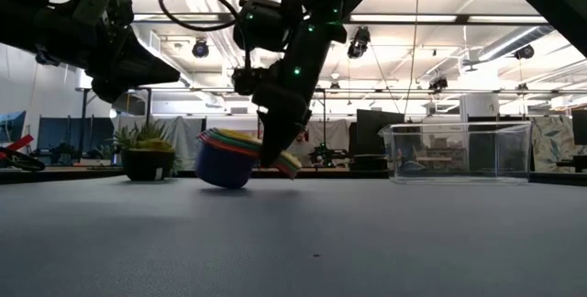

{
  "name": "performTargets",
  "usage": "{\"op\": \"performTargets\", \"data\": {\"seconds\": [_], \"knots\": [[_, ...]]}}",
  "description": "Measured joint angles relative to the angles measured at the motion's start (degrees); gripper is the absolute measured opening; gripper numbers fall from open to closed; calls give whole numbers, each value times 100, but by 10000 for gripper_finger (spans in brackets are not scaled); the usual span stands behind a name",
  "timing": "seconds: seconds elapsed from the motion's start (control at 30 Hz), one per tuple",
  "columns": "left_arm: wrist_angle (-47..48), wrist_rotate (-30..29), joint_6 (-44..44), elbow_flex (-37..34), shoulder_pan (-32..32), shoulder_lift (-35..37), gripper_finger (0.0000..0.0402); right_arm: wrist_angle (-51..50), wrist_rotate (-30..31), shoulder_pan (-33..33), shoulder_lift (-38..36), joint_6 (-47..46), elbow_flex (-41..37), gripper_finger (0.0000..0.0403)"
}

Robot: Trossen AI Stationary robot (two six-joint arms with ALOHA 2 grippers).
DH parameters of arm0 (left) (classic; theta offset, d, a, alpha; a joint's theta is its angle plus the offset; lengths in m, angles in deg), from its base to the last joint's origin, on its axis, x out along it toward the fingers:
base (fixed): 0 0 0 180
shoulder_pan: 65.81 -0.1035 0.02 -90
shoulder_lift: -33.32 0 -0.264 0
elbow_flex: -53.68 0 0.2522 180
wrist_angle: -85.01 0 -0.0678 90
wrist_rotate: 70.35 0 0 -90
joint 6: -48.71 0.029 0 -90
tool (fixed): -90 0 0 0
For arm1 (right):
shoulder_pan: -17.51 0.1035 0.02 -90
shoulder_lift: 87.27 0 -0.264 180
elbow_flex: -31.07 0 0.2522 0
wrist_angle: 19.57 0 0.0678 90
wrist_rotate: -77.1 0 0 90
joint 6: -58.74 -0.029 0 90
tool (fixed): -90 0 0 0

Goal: Nest measuring cups in basket
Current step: Put the nested measuring cups inside the transparent bin

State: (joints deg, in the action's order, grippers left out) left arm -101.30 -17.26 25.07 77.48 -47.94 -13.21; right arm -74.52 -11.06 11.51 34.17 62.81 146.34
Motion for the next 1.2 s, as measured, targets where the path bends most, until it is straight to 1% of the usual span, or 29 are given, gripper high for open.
{"op": "performTargets", "data": {"seconds": [0.13,0.33,0.57,0.63,0.83,1.2], "knots": [[0,0,0,0,-1,0,4,-8,233,70,18,53,0,179],[0,0,0,0,-1,0,4,-36,231,88,18,41,45,181],[-2,0,0,0,-2,0,4,88,283,88,18,-37,153,196],[-2,0,0,0,-1,-1,4,99,291,89,23,-16,151,186],[-2,0,-2,0,-2,0,4,125,421,90,29,0,144,134],[-2,0,-3,0,-2,-2,4,107,580,101,16,110,142,134]]}}
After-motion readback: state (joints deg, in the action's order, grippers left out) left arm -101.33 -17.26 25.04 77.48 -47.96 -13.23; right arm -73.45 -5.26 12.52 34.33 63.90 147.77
